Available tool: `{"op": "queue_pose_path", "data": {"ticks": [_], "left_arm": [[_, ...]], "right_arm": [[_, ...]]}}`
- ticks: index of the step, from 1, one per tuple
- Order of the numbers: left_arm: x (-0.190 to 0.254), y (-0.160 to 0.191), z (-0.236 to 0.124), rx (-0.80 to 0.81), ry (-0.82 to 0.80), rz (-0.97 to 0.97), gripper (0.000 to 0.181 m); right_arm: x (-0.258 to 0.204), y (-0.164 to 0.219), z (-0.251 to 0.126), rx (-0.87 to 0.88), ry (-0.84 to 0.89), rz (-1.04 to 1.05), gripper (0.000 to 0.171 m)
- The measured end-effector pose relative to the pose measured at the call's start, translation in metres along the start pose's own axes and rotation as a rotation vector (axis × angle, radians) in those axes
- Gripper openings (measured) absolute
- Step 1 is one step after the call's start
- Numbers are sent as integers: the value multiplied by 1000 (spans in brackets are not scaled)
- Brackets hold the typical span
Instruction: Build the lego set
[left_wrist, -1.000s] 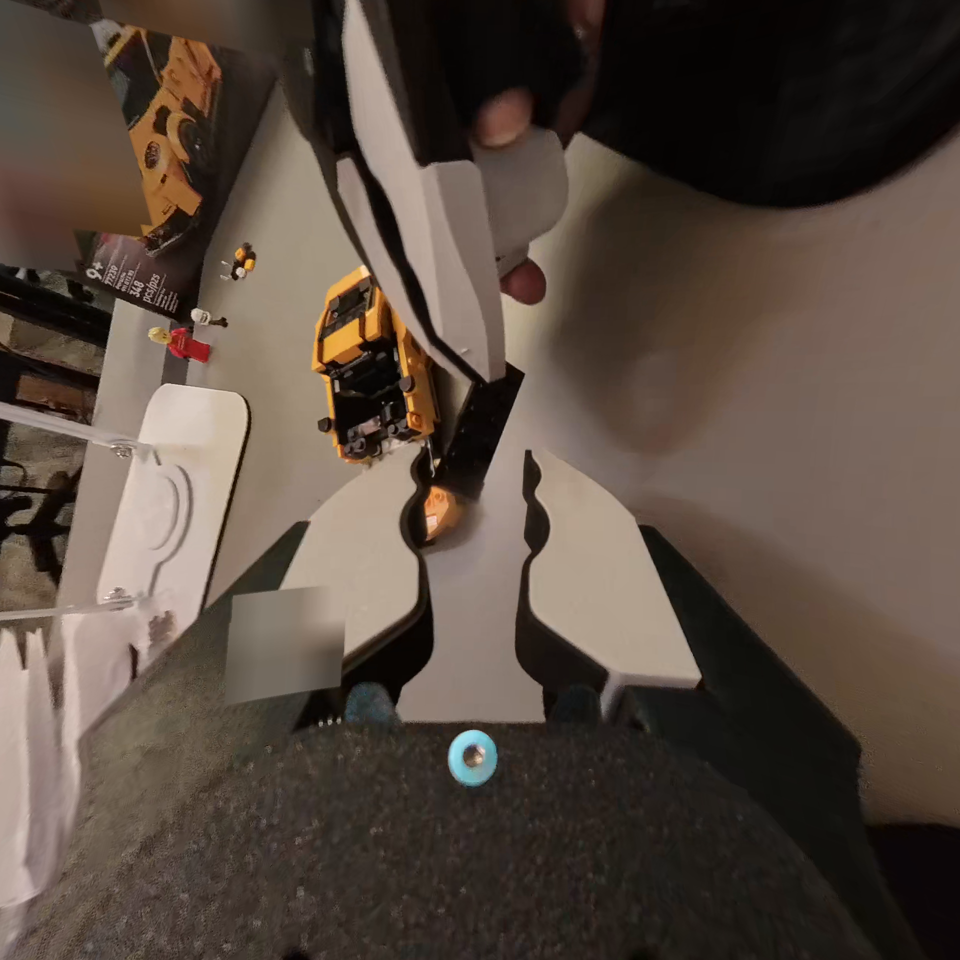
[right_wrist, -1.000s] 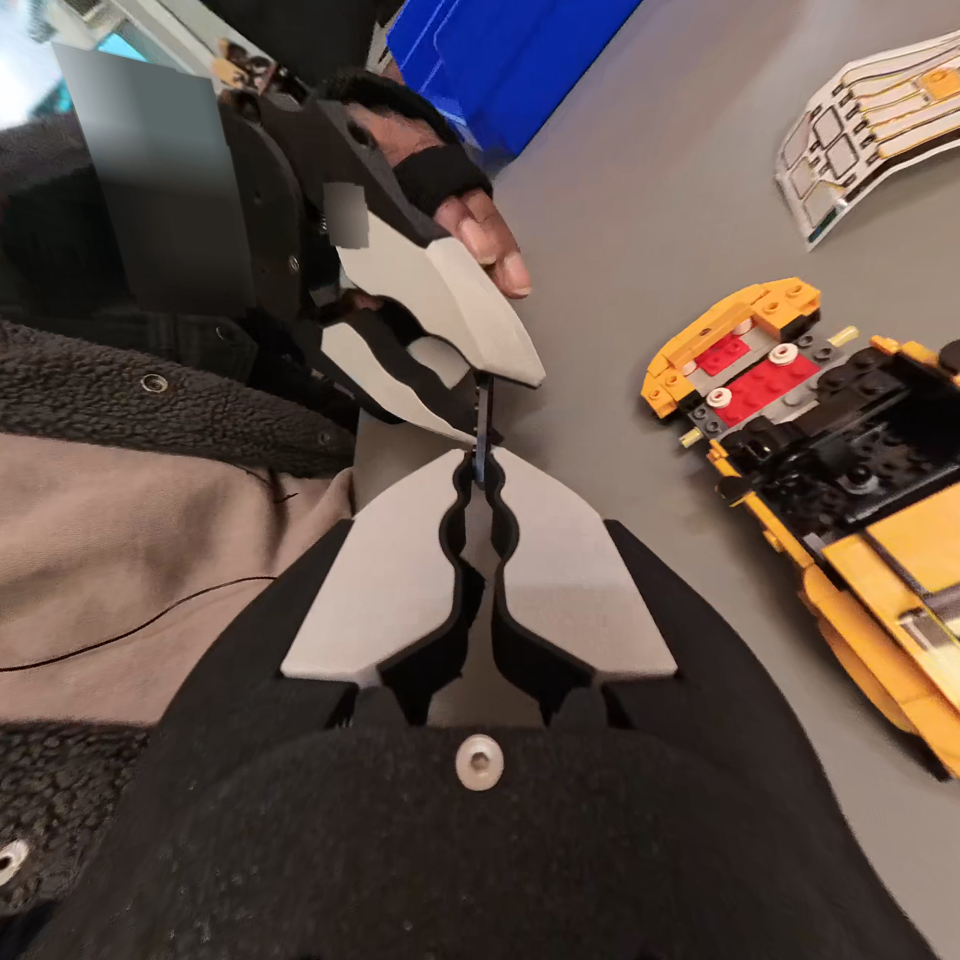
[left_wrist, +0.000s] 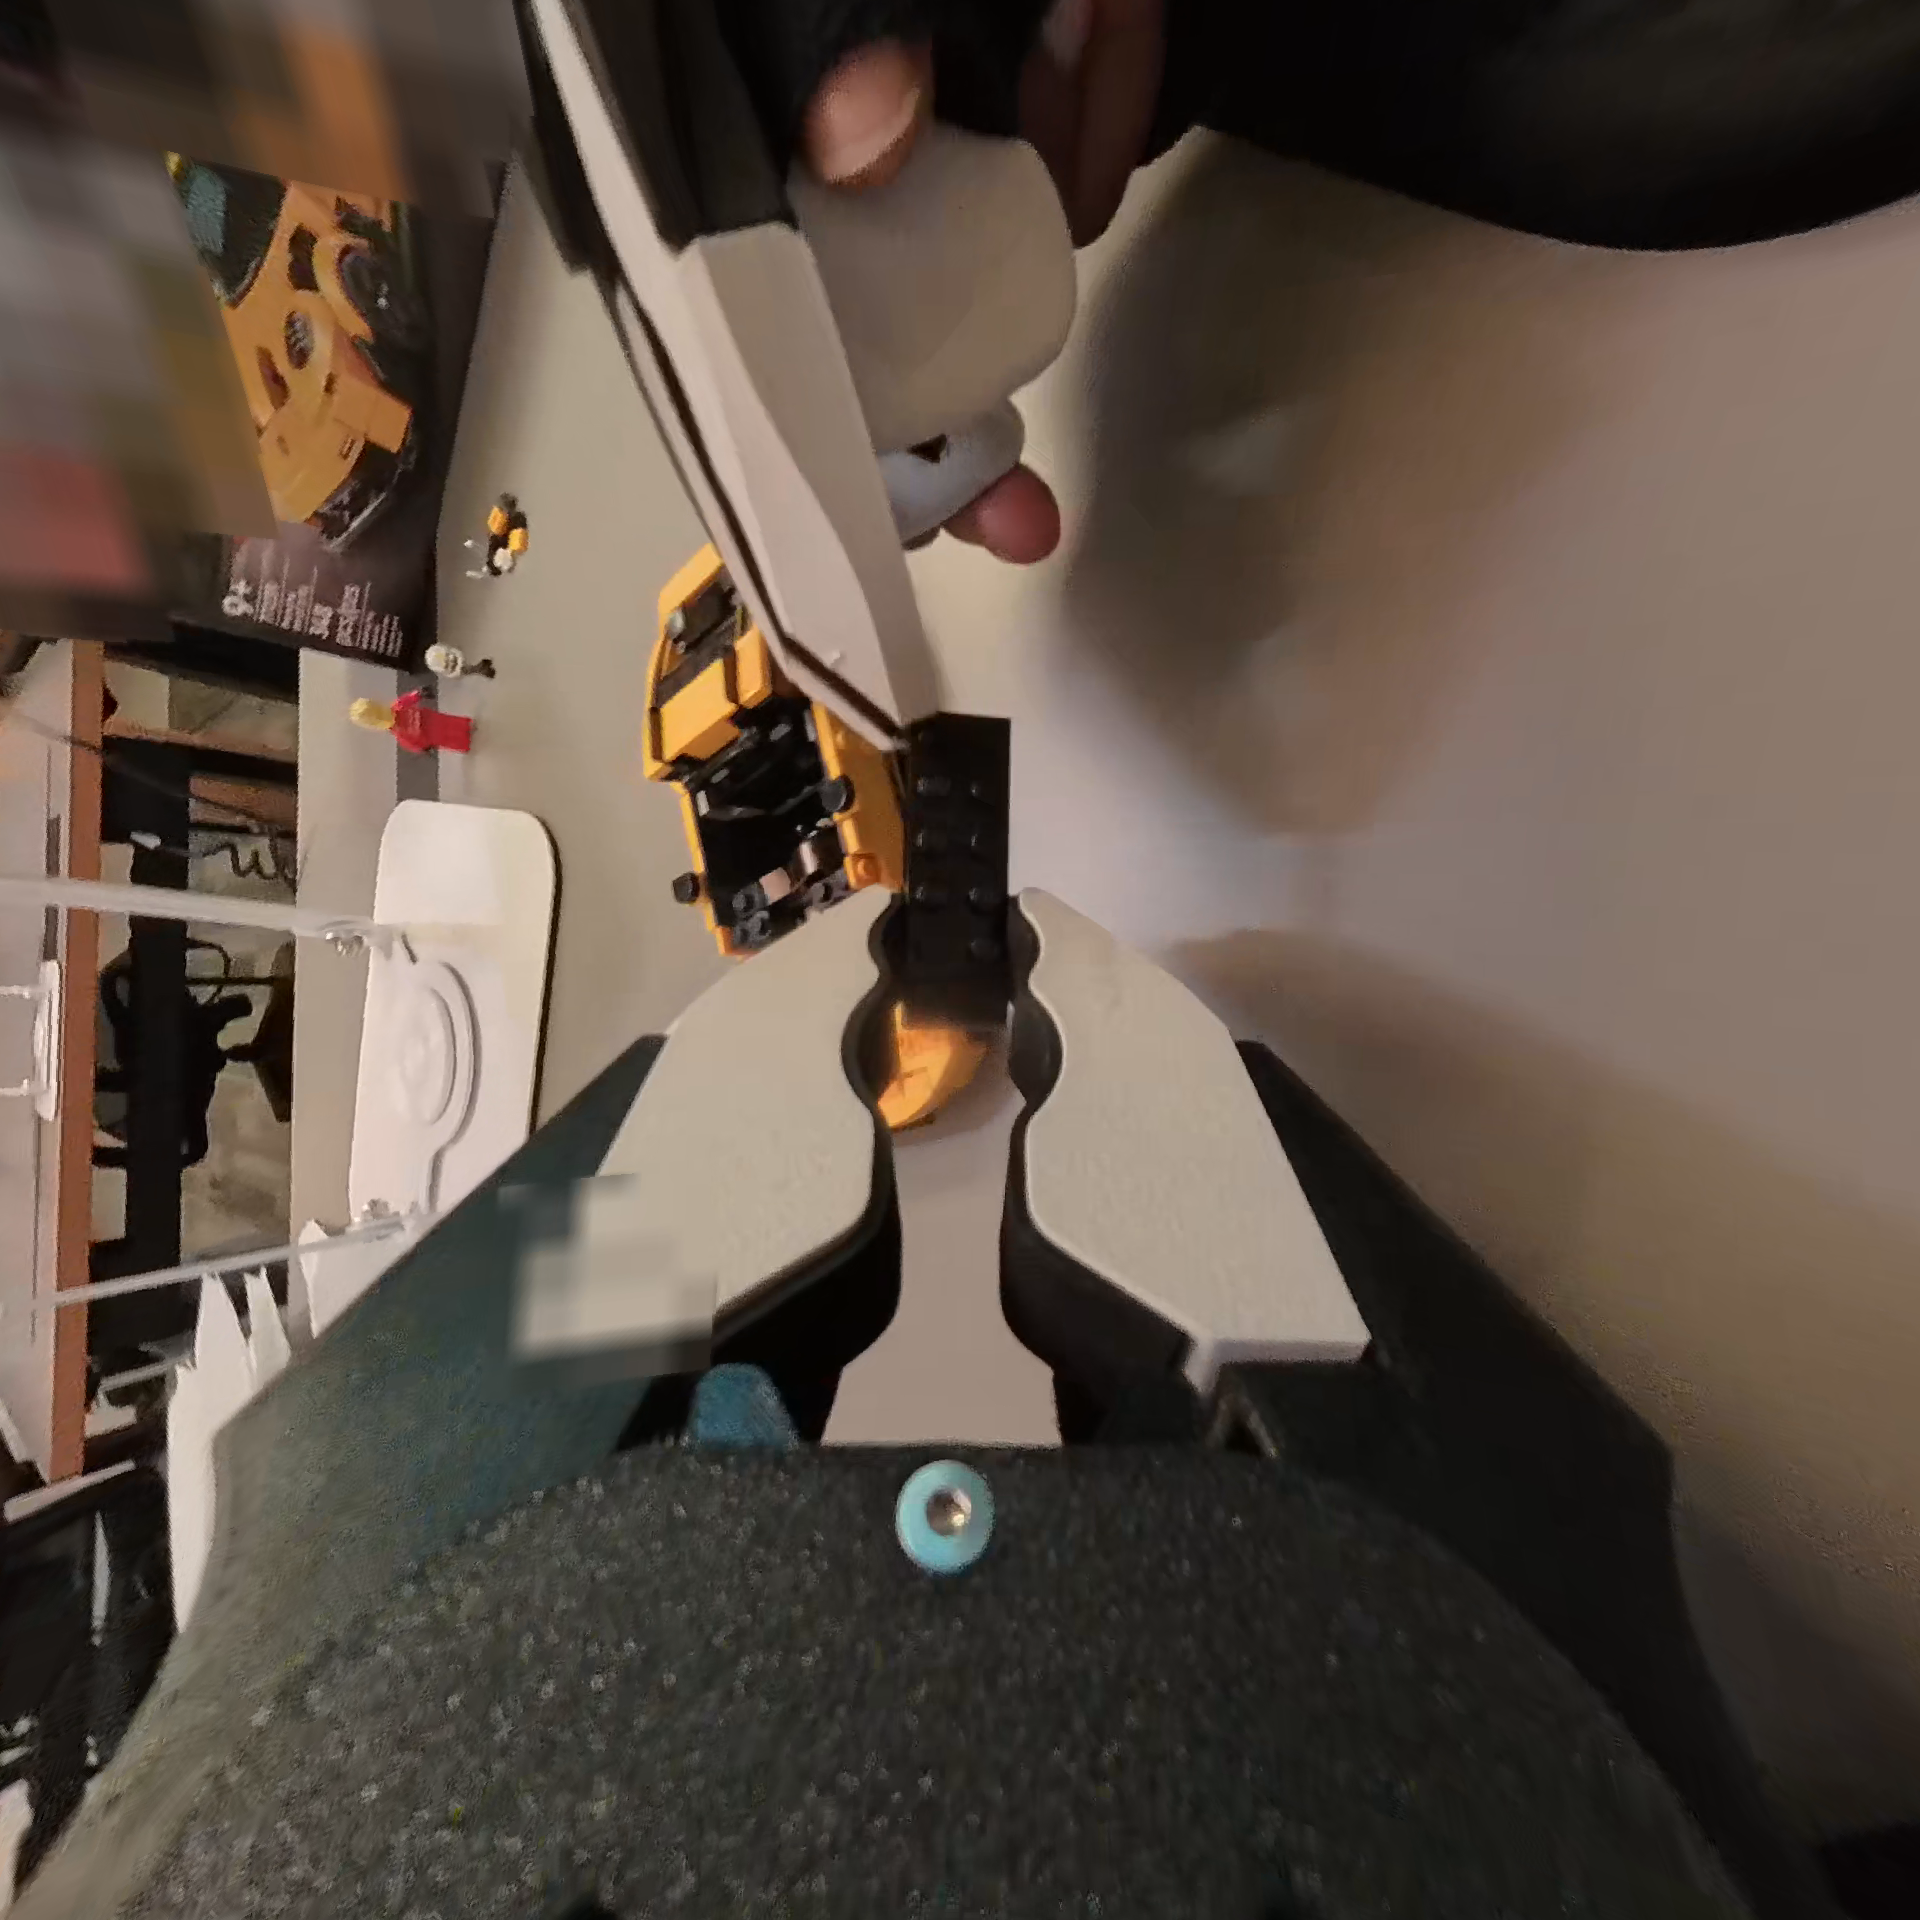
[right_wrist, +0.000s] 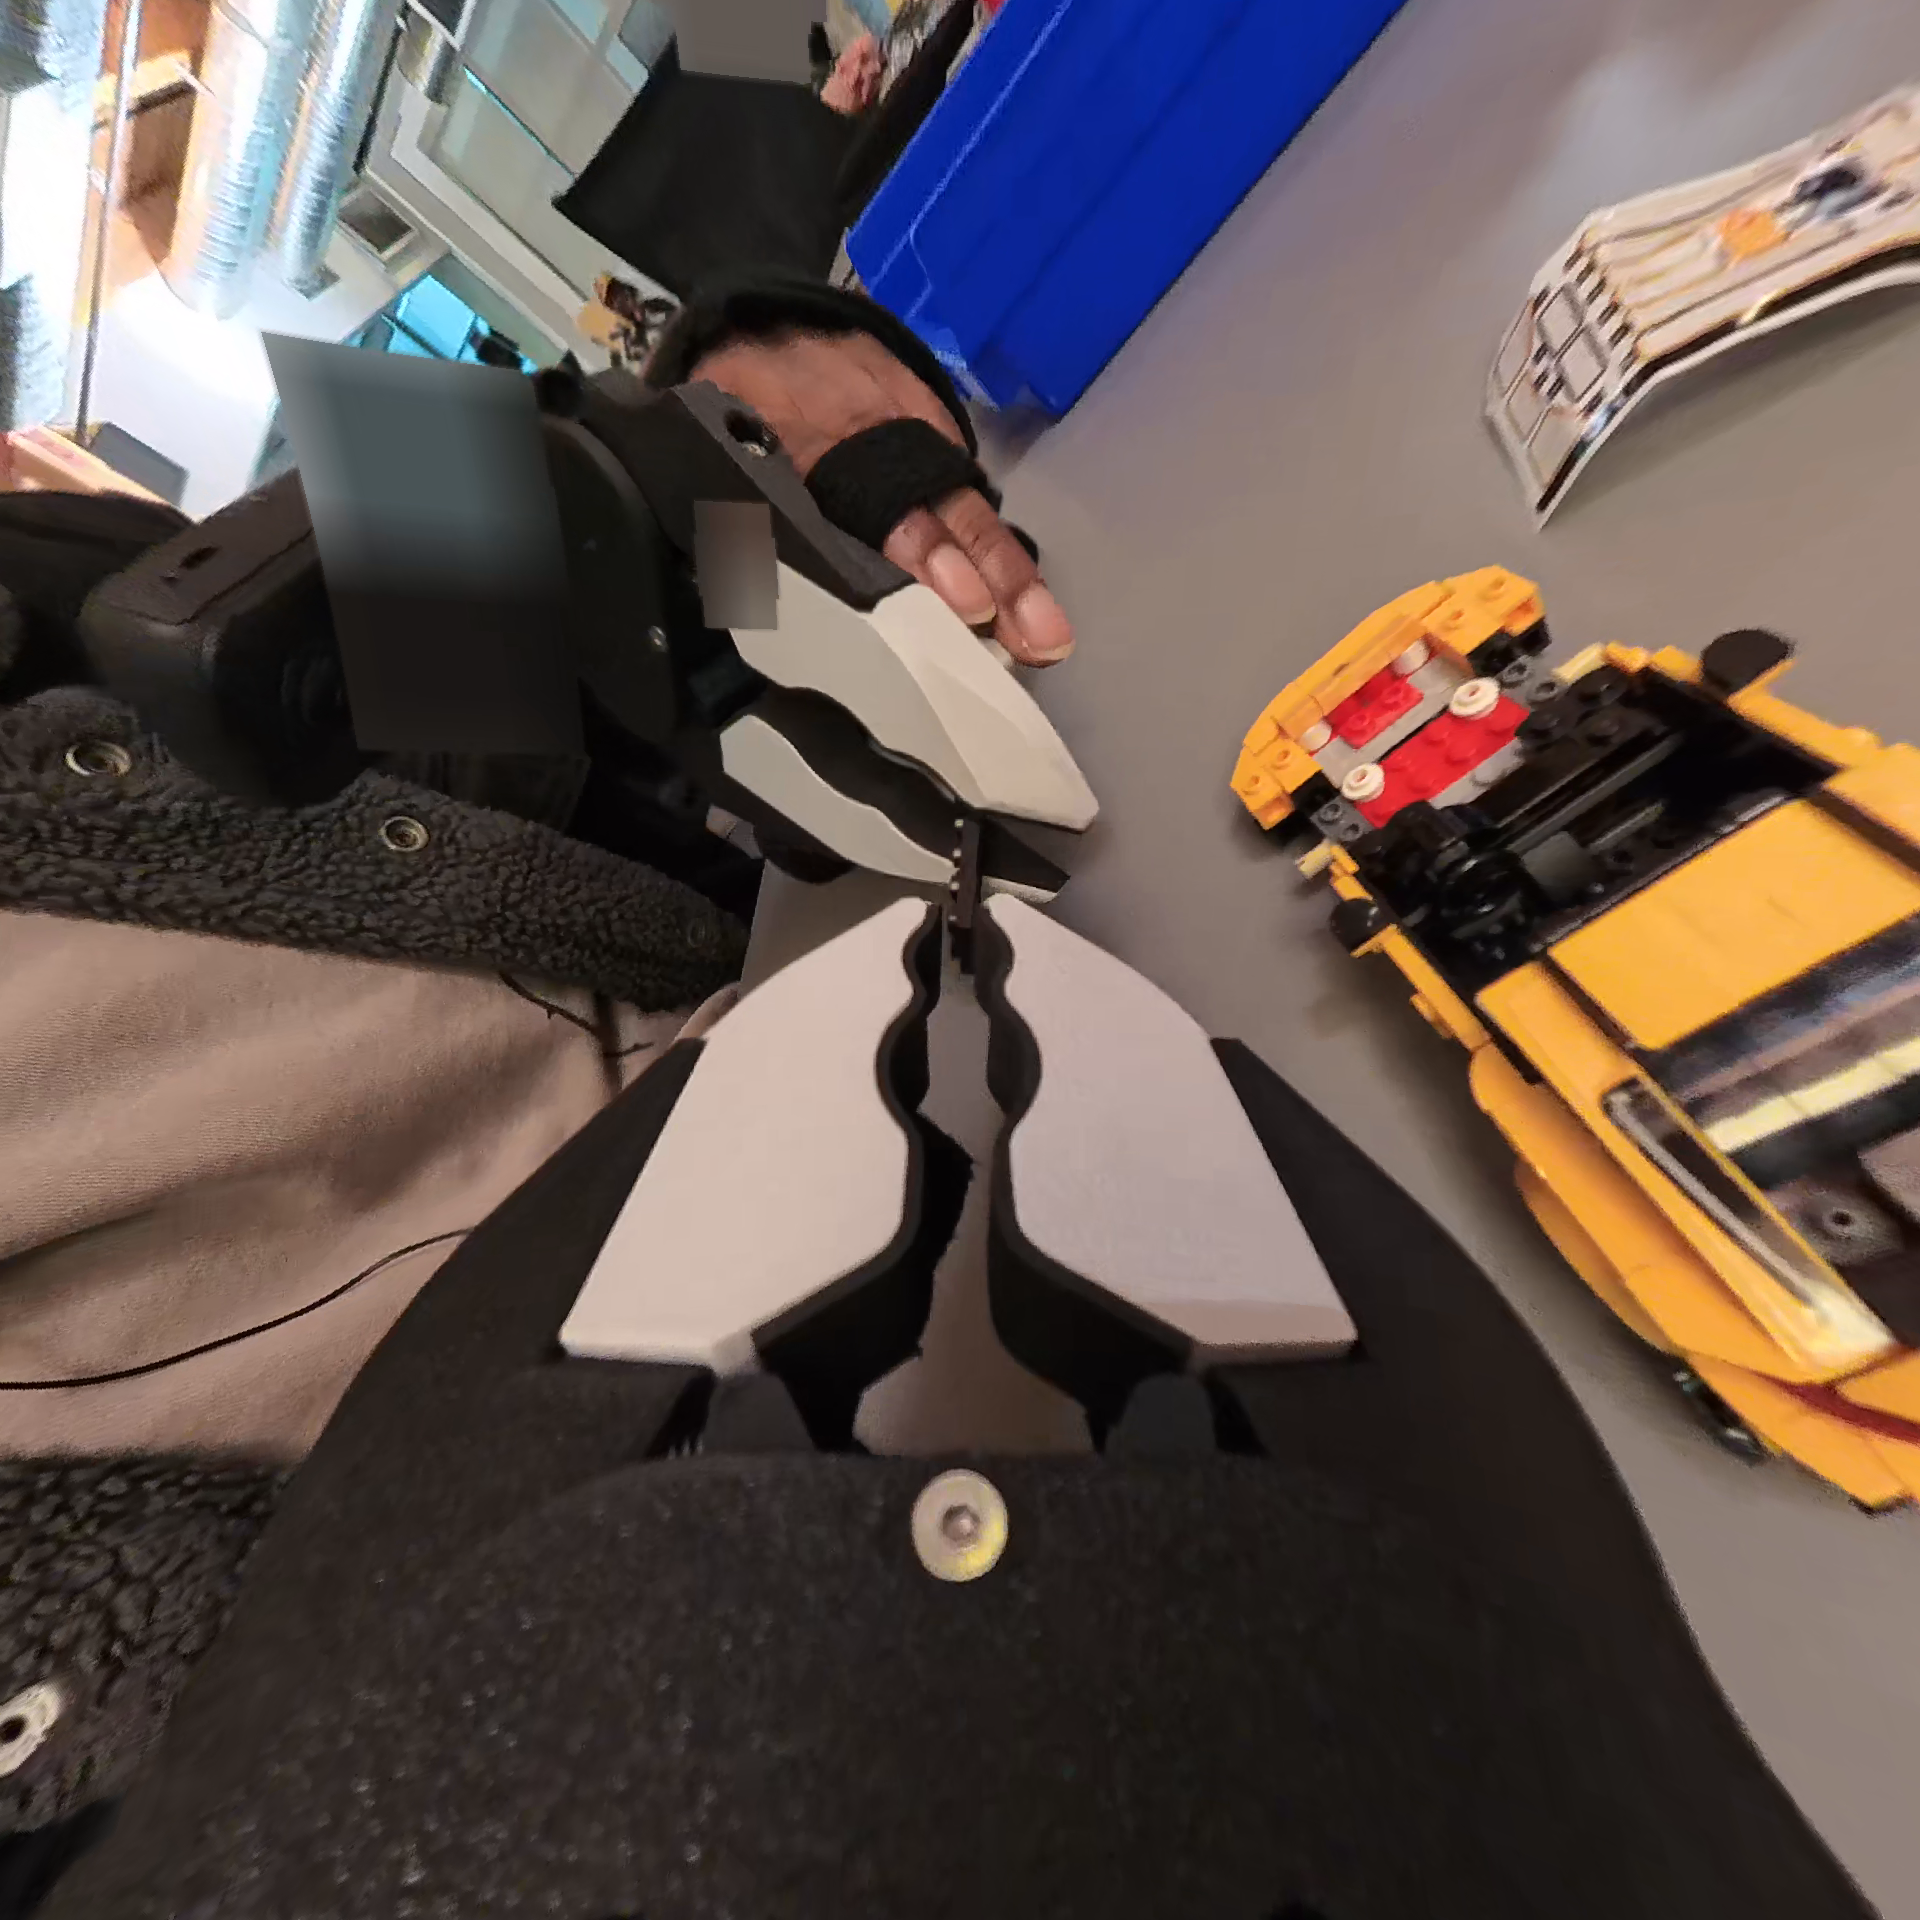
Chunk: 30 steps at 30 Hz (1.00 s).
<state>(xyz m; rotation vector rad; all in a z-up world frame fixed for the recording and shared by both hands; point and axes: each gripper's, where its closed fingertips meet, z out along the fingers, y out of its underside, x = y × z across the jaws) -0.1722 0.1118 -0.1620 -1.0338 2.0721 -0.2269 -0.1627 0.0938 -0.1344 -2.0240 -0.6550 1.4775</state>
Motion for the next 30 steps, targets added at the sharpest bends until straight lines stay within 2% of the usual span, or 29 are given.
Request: {"op": "queue_pose_path", "data": {"ticks": [5,9,21,25,30], "left_arm": [[-11,4,-2,17,-50,-108,17],[-13,2,-1,33,-67,-150,17],[-16,5,1,45,-71,-204,17],[-20,15,2,3,-68,-234,17],[-28,42,7,-110,29,-435,17]], "right_arm": [[1,-5,0,37,18,-29,10],[4,-8,-2,63,37,-26,2],[8,-11,-7,81,48,-16,0],[13,-13,-10,101,79,-31,0],[26,-28,-25,191,179,-78,1]]}}
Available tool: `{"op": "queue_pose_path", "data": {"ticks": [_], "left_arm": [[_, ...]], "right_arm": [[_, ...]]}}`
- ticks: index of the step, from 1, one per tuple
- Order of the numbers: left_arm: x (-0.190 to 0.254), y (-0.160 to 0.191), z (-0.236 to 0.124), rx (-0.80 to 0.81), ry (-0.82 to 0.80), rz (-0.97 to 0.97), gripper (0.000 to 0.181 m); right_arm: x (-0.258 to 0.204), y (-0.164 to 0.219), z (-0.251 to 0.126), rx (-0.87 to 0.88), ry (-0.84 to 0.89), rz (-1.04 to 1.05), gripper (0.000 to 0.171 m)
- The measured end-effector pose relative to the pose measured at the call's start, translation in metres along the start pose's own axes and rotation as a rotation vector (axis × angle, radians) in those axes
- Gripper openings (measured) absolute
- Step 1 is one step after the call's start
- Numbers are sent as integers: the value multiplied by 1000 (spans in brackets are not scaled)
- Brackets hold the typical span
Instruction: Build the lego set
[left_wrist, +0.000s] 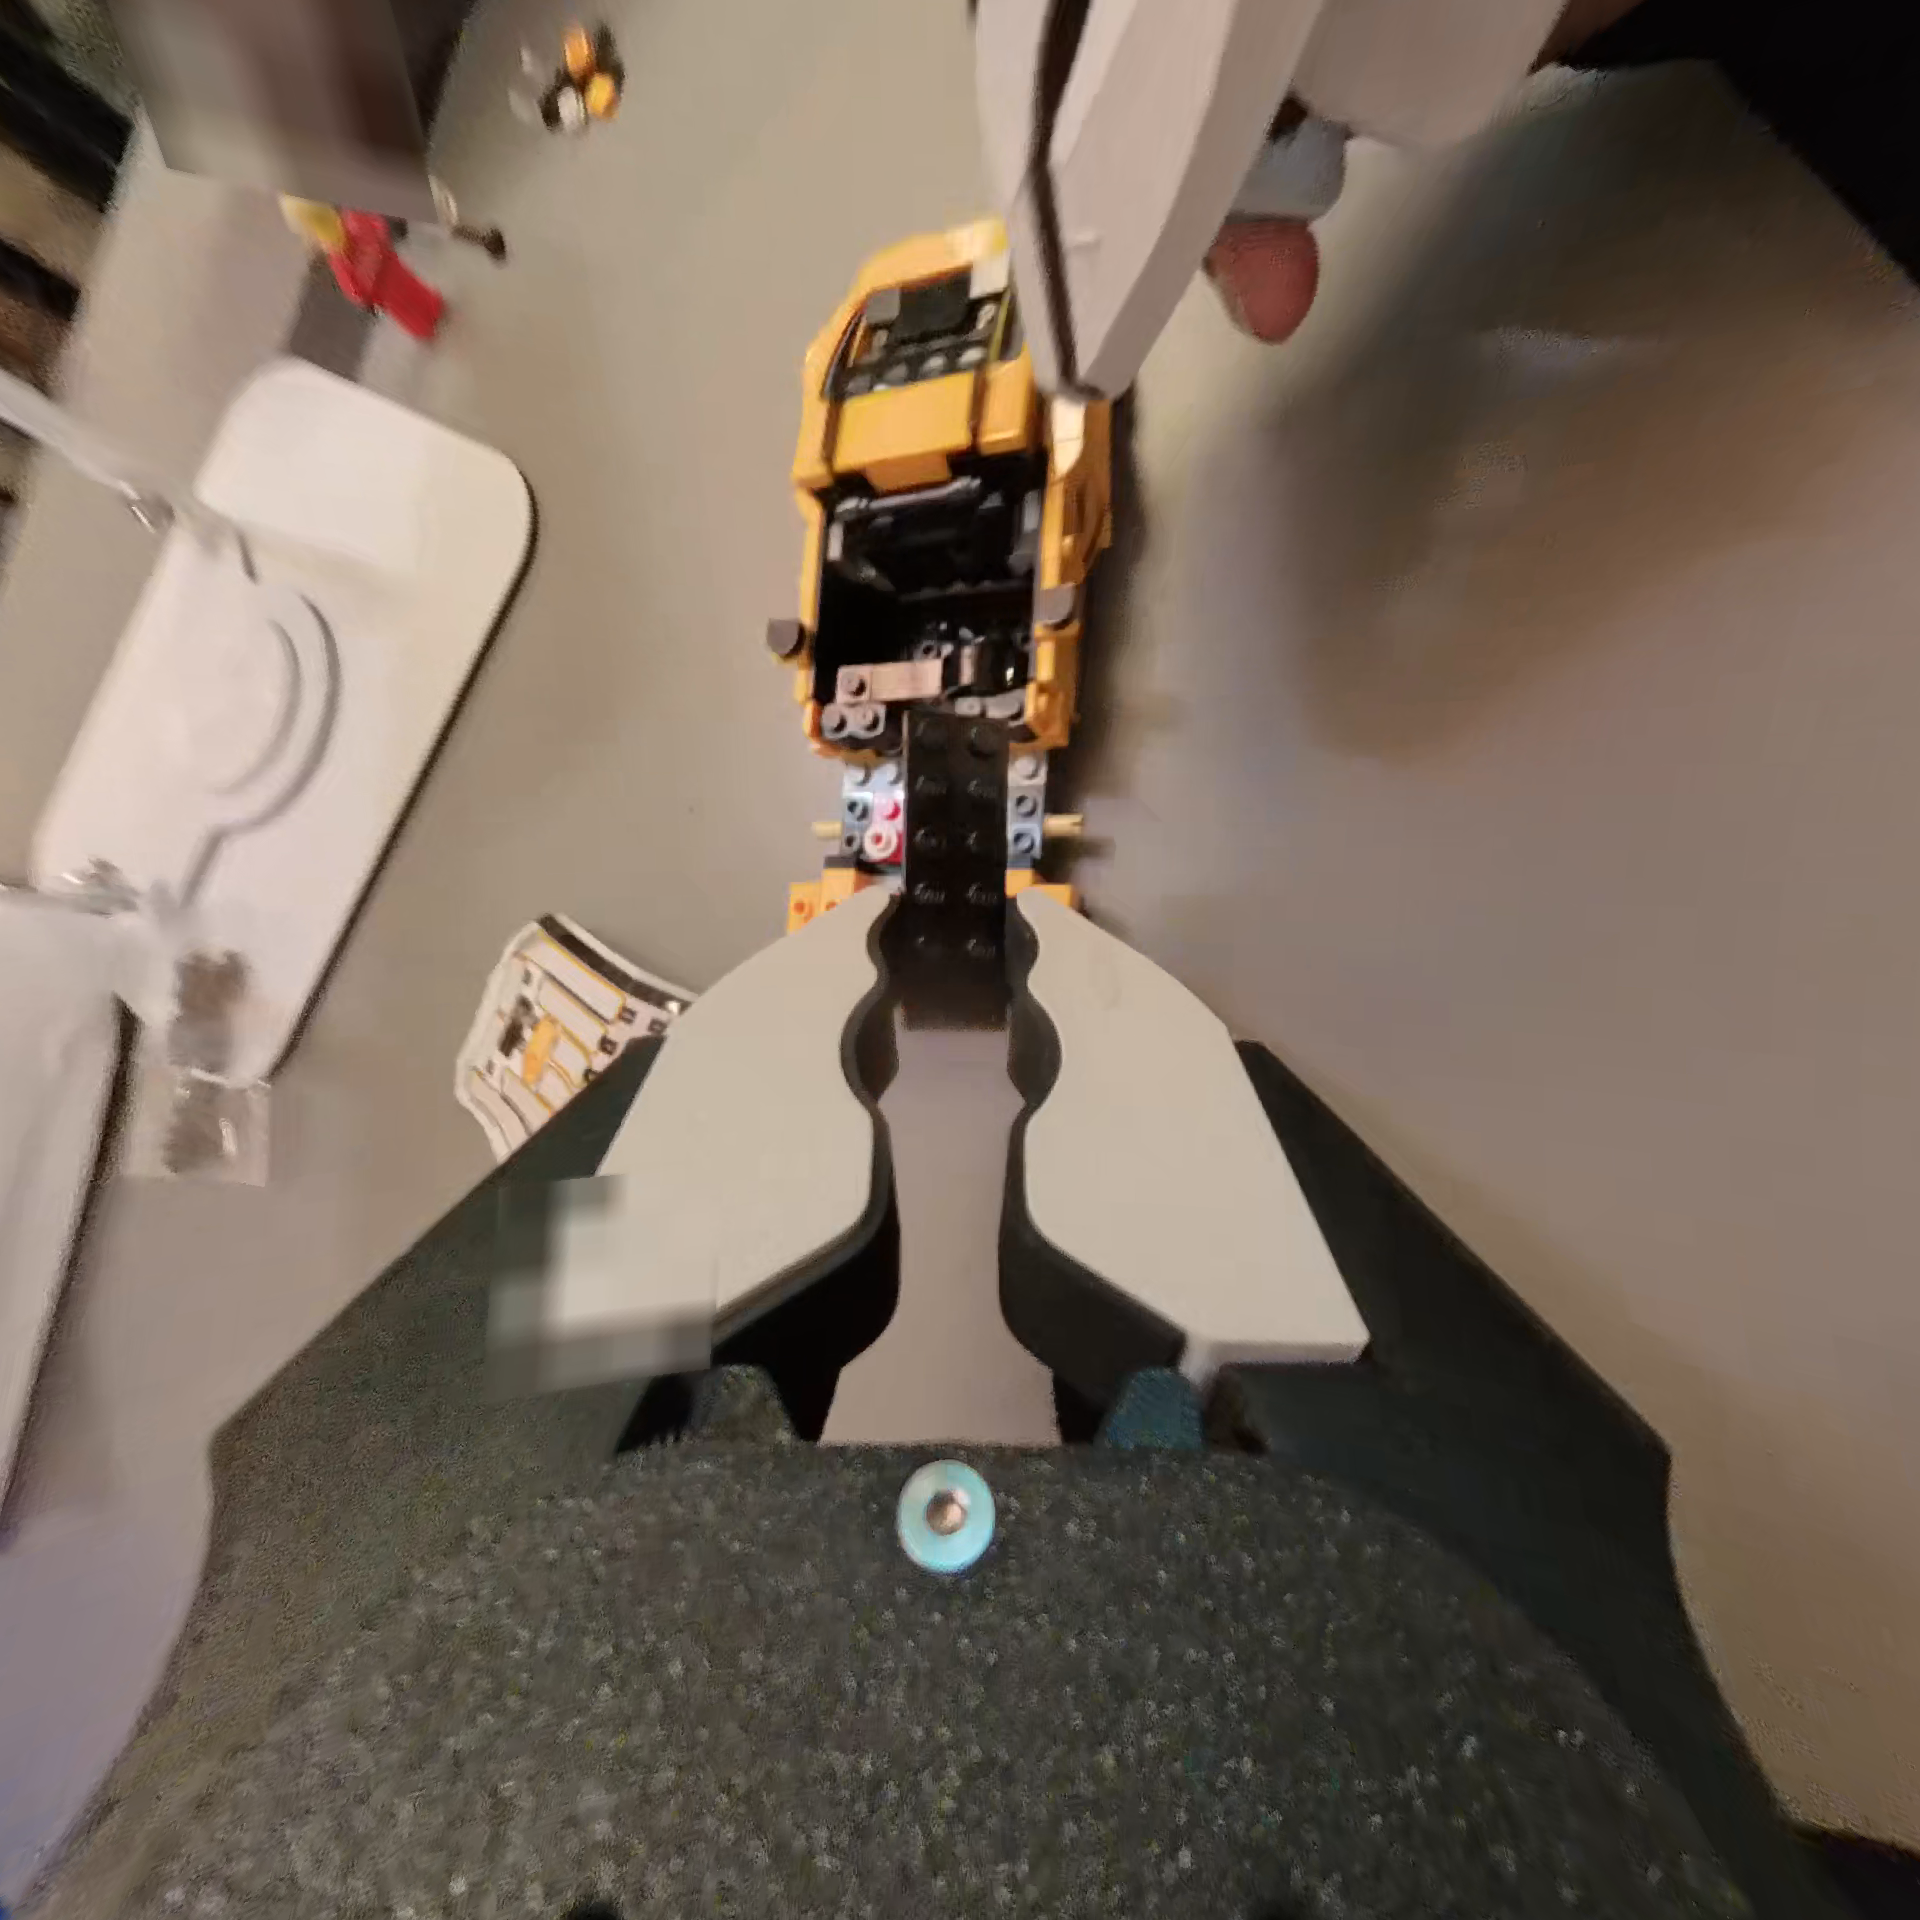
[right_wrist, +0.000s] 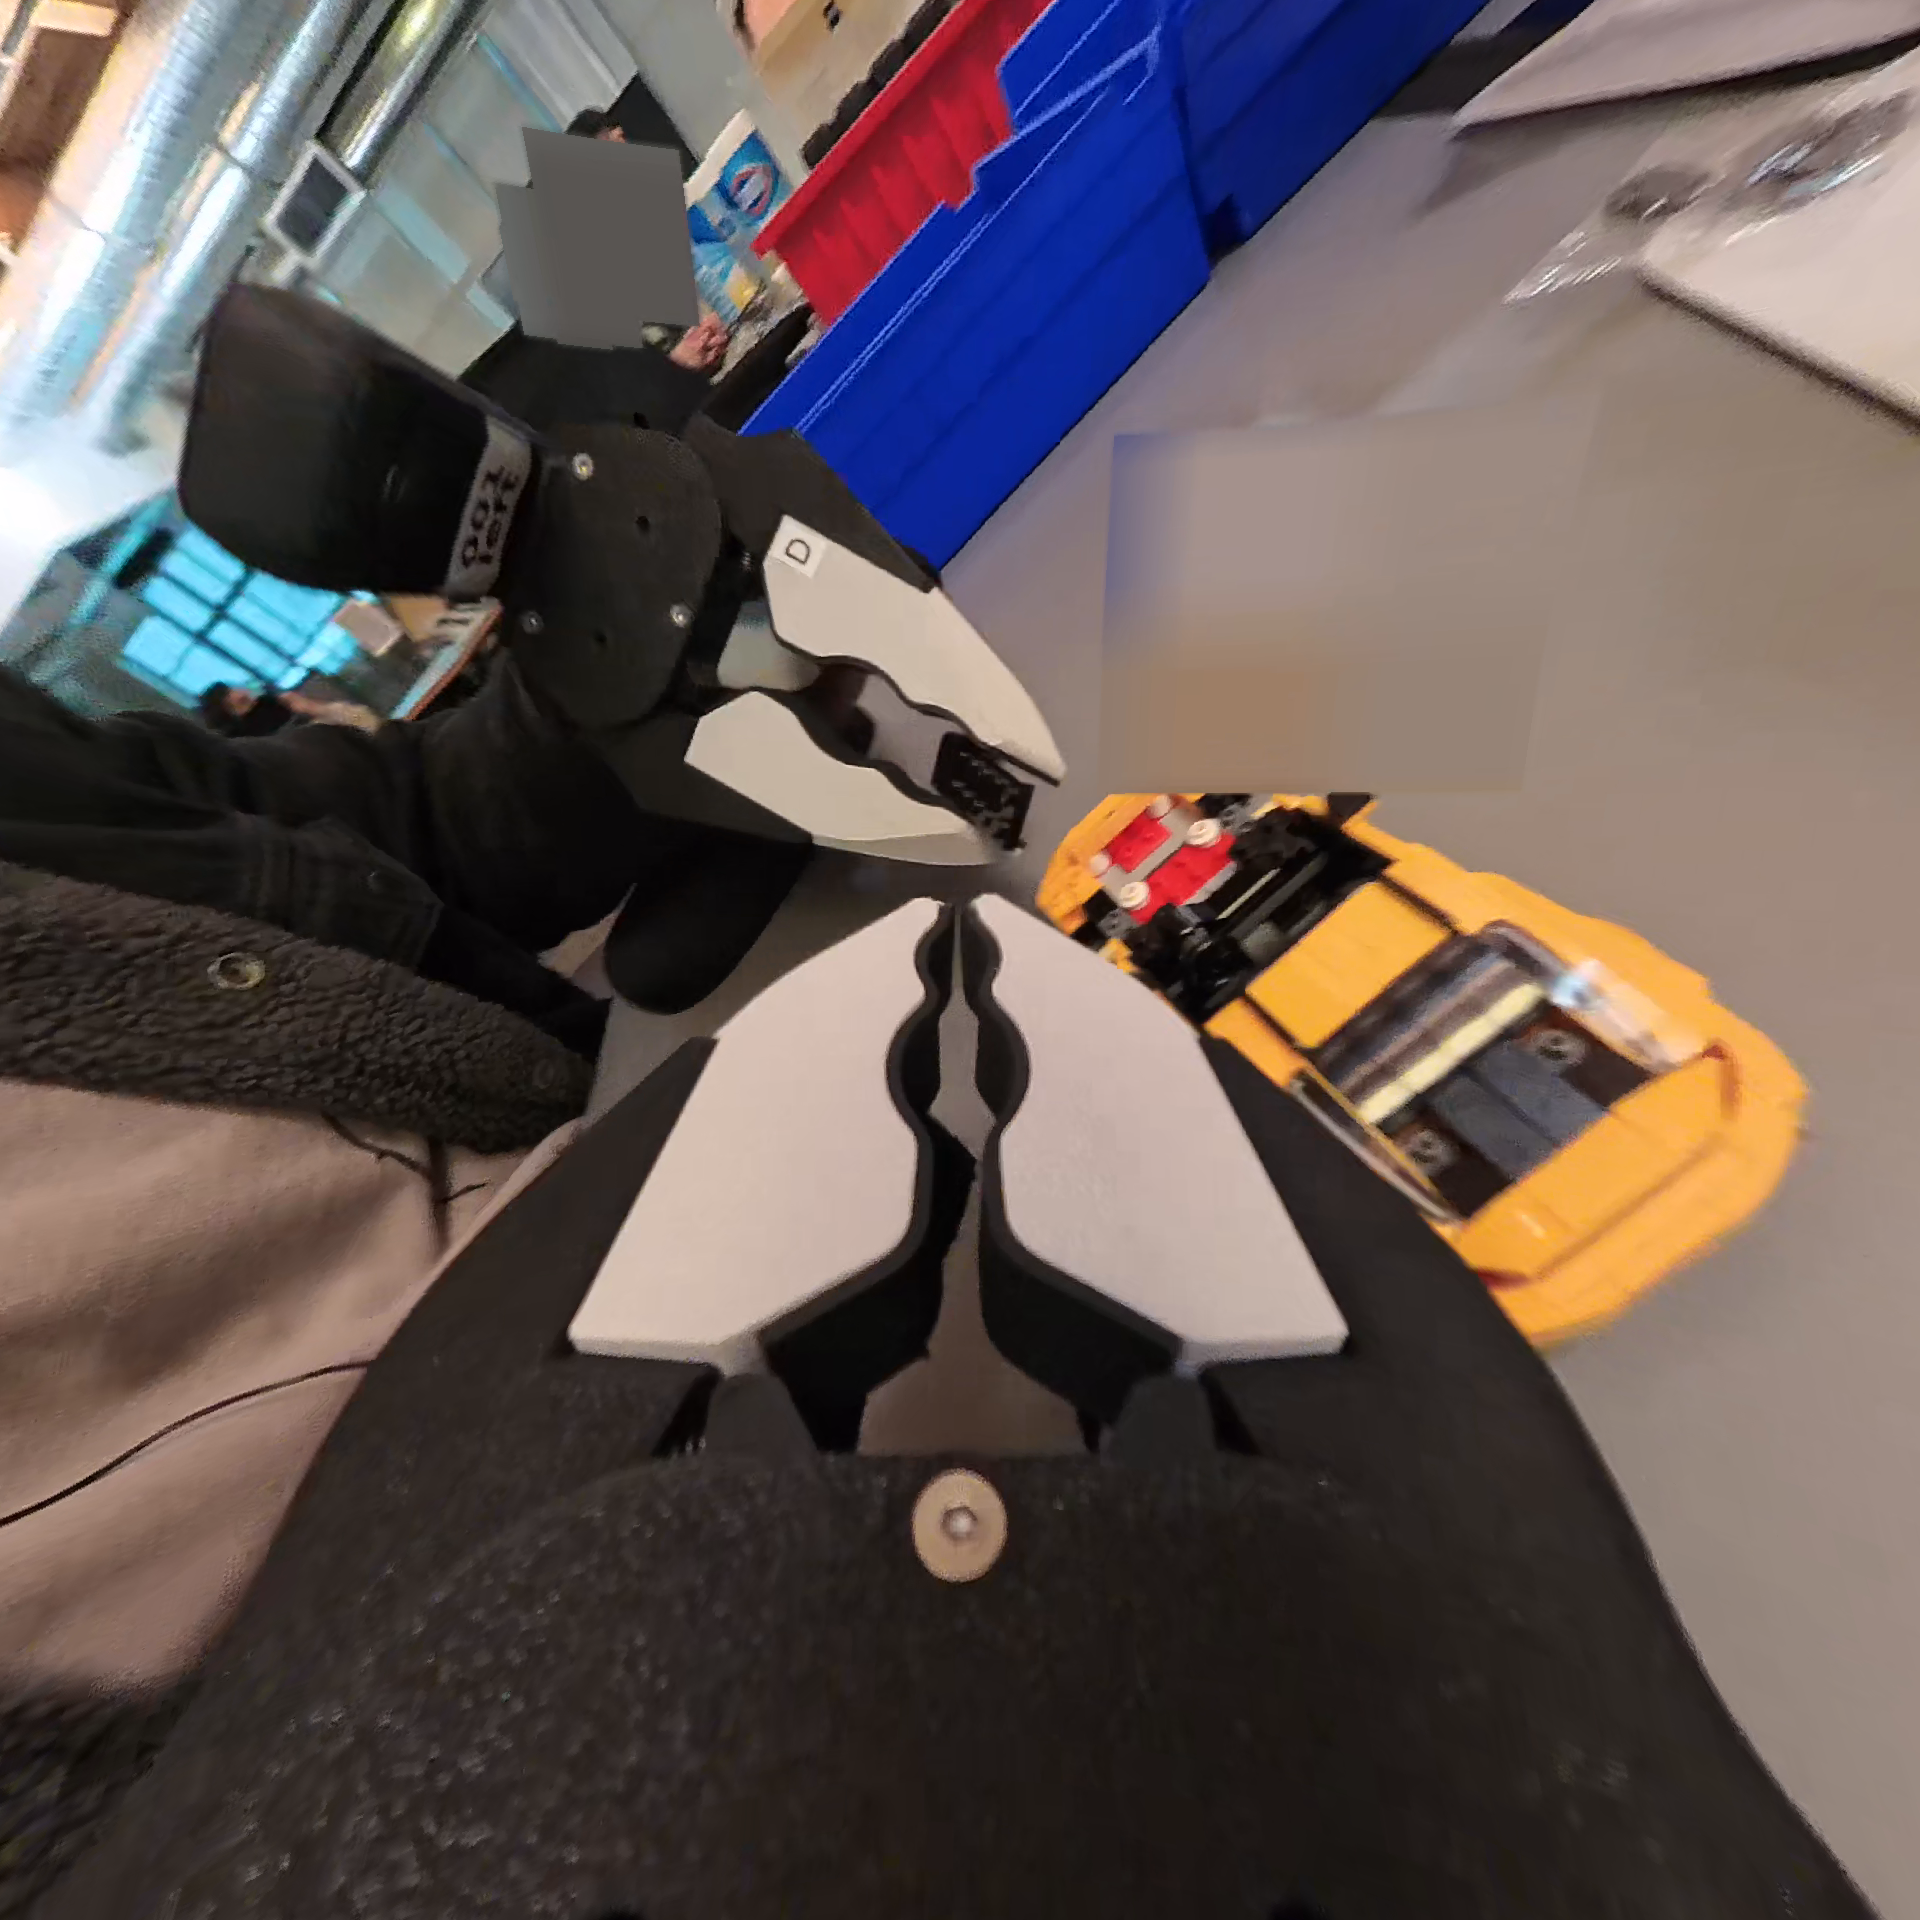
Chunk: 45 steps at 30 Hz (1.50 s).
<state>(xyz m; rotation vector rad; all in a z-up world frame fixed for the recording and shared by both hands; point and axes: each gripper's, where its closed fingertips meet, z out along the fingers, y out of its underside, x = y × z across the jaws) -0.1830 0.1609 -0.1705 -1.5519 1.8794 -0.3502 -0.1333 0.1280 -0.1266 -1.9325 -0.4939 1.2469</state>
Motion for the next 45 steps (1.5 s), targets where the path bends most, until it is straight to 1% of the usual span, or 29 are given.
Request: {"op": "queue_pose_path", "data": {"ticks": [2,5,8,11,17,45], "left_arm": [[-6,5,3,-64,70,-80,17],[-11,7,8,-155,171,-143,17],[-10,7,13,-241,249,-143,17],[-7,6,18,-302,294,-116,17],[-2,7,27,-376,327,-81,17],[-4,8,31,-422,387,-126,17]], "right_arm": [[6,-4,-4,29,29,-4,1],[12,-7,-6,56,37,27,1],[16,-8,-9,69,40,42,1],[16,-9,-10,77,38,48,1],[16,-8,-9,74,28,53,1],[8,0,-3,30,-2,37,1]]}}
